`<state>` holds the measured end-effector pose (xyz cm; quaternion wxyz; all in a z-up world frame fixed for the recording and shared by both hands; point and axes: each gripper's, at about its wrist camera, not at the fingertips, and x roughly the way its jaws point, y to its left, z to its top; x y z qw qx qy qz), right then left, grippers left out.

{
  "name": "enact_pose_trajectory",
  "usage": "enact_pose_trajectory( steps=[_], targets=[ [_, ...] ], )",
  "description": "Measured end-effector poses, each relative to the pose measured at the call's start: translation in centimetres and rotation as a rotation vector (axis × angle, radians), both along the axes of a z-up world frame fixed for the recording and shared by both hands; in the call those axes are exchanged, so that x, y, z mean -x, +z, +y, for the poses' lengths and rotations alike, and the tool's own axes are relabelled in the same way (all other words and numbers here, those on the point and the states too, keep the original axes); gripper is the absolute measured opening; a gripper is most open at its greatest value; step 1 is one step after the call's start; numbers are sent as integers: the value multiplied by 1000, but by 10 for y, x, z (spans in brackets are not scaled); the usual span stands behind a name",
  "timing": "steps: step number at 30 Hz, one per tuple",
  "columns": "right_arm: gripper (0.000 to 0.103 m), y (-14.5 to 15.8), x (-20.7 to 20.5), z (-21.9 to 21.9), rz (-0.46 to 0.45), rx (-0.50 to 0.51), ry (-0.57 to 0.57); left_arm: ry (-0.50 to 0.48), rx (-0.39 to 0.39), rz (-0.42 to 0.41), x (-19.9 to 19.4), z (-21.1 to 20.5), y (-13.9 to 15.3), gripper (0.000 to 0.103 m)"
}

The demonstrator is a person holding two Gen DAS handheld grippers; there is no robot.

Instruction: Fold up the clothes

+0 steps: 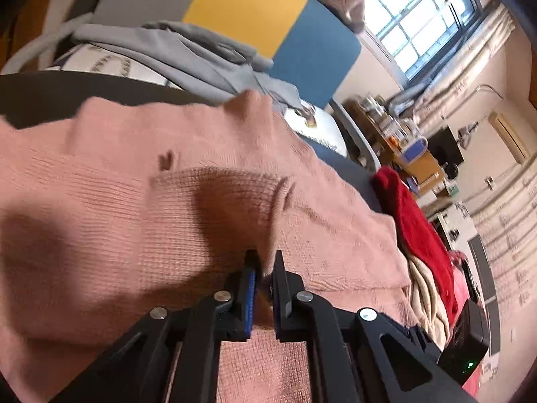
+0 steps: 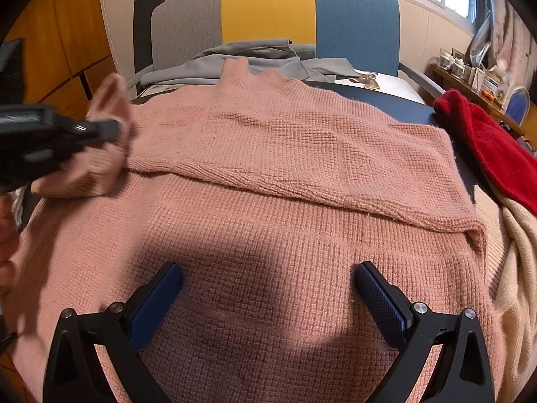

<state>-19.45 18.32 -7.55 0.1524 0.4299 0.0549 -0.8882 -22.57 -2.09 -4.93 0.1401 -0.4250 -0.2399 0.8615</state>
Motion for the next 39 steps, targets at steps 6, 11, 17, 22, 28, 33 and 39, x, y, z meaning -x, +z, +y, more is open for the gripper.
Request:
enact_pose_trajectory(
  steps=[6,11,17,22,28,33,39],
  targets=[
    [103,4,-1,0,-15,17,14,55,35,85,-43,-23,17,20],
    [89,24,-3,0,6,135,54,173,178,91,-99,-53,1,20],
    [87,45,20,-40,39,262,187,266,116,38,-129,-86,-38,20],
    [81,26,58,-76,-12,230,181,276,60,48,-134,-93,-43,20],
    [39,7,78,-95,-62,257,162,274,31,56,-132,-94,-46,20],
    [9,7,81,-110,-85,190,199,274,29,49,-132,-94,-43,20],
    [8,75,80,-119,36,75,267,250,49,44,-119,-92,-30,23]
  ],
)
